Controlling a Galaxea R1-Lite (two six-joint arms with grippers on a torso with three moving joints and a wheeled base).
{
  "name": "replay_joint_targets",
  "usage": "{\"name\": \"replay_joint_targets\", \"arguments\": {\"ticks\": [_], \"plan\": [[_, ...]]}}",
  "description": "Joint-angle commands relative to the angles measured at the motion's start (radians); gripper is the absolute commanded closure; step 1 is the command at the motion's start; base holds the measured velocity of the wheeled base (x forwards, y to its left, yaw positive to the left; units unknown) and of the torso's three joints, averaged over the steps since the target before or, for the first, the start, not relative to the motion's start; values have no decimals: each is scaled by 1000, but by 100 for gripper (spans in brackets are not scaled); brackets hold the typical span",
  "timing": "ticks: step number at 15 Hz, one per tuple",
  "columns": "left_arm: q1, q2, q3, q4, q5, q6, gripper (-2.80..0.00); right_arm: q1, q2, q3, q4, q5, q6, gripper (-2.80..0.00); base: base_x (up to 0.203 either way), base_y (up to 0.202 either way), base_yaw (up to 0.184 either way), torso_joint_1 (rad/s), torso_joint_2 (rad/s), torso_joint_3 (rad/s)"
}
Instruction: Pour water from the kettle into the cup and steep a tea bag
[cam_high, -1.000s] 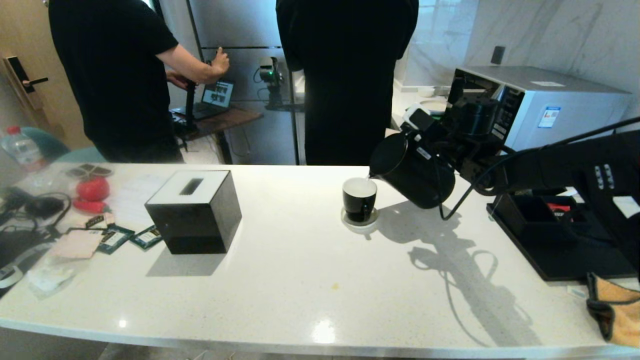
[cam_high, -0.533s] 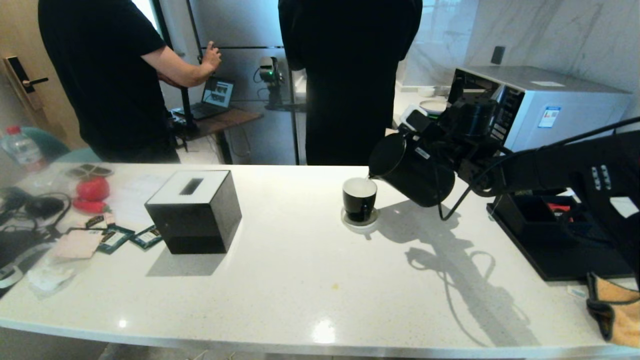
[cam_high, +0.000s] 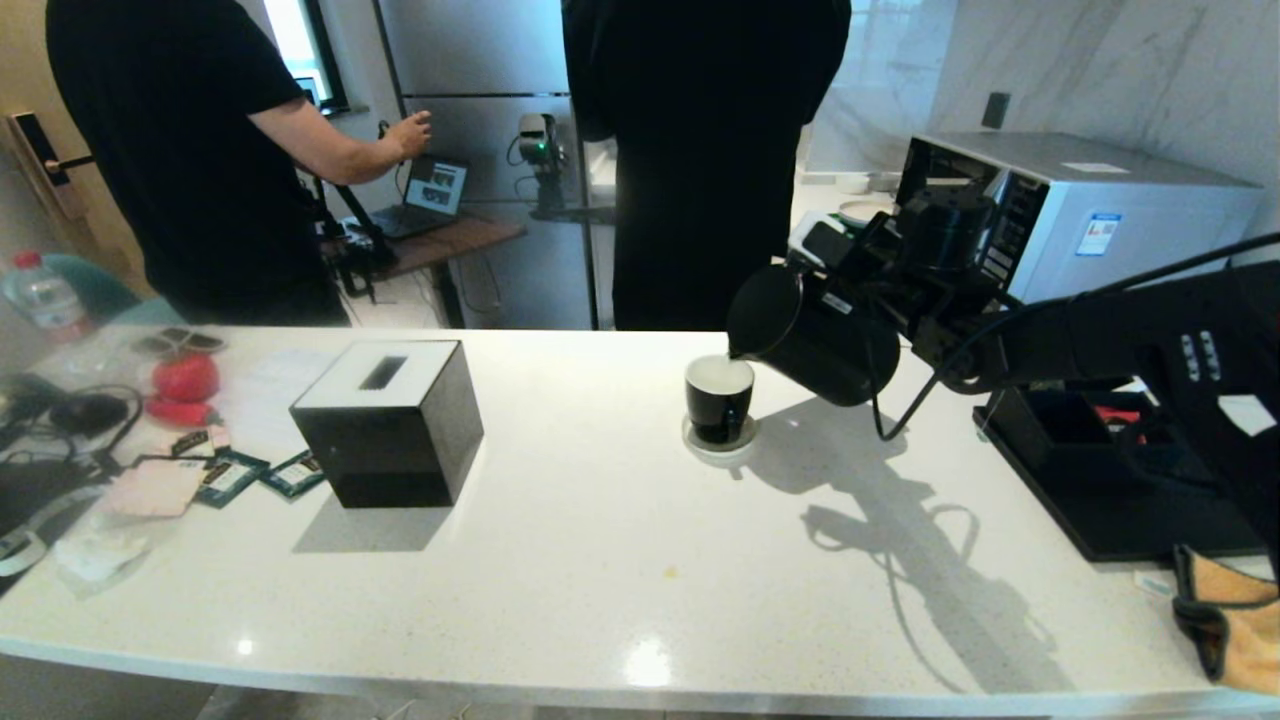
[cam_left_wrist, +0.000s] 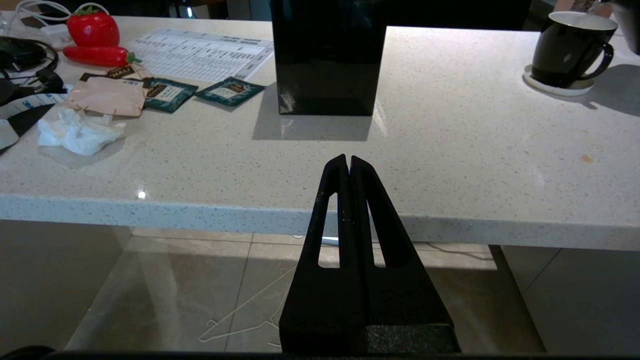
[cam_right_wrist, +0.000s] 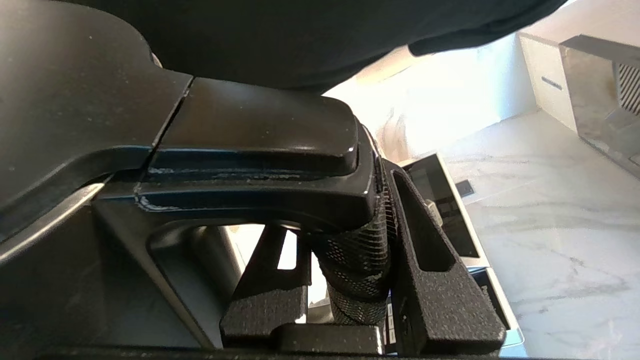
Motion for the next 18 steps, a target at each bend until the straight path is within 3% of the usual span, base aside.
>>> {"name": "replay_joint_targets", "arguments": {"ticks": [1,18], "plan": [[0,1,0,-1,0,-1,0,0,-1,-4,-1,-1,-7,0,0,0,0,0,0,0],[0,0,0,-1,0,-2,0,-1,-1,-4,-3,0,-8,0,0,0,0,0,0,0]]}}
